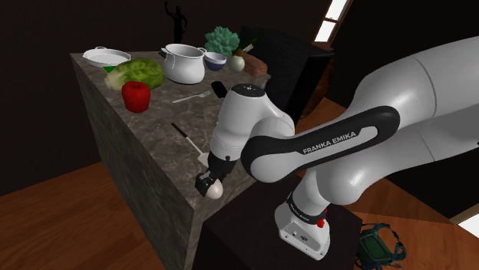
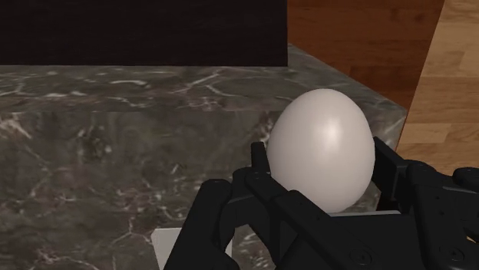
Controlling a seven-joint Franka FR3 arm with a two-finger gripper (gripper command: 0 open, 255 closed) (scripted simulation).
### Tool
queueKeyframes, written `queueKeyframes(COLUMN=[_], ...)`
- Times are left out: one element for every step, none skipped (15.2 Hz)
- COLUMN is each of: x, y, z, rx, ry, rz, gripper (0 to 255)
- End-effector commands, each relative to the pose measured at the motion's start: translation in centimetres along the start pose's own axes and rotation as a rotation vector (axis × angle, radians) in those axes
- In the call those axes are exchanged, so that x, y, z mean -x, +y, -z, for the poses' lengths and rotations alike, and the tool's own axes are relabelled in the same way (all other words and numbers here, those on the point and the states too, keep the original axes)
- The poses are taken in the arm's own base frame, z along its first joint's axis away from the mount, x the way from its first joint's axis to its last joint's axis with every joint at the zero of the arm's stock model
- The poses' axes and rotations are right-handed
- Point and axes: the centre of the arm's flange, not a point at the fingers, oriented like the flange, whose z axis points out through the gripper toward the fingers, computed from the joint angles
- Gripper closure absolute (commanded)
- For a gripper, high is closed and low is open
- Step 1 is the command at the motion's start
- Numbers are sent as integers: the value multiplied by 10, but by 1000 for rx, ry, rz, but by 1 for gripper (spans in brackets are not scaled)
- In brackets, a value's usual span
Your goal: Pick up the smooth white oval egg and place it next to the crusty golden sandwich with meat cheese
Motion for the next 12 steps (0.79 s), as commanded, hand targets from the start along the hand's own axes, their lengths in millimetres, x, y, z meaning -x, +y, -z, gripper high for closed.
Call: queueKeyframes(x=[0, 0, 0, 0, 0, 0, 0, 0, 0, 0, 0, -1], y=[0, 0, 0, 0, 0, 0, 0, 0, 0, 0, -1, -1], z=[0, 0, 0, 0, 0, 0, 0, 0, 0, 5, 10, 15], rx=[0, 0, 0, 0, 0, 0, 0, 0, 0, 0, 0, 0], ry=[-1, -1, -1, -1, -1, -1, -1, -1, -1, -1, -1, -1], rz=[0, 0, 0, 0, 0, 0, 0, 0, 0, 0, 0, 0], gripper=[255, 255, 255, 255, 255, 255, 255, 255, 255, 255, 255, 255])
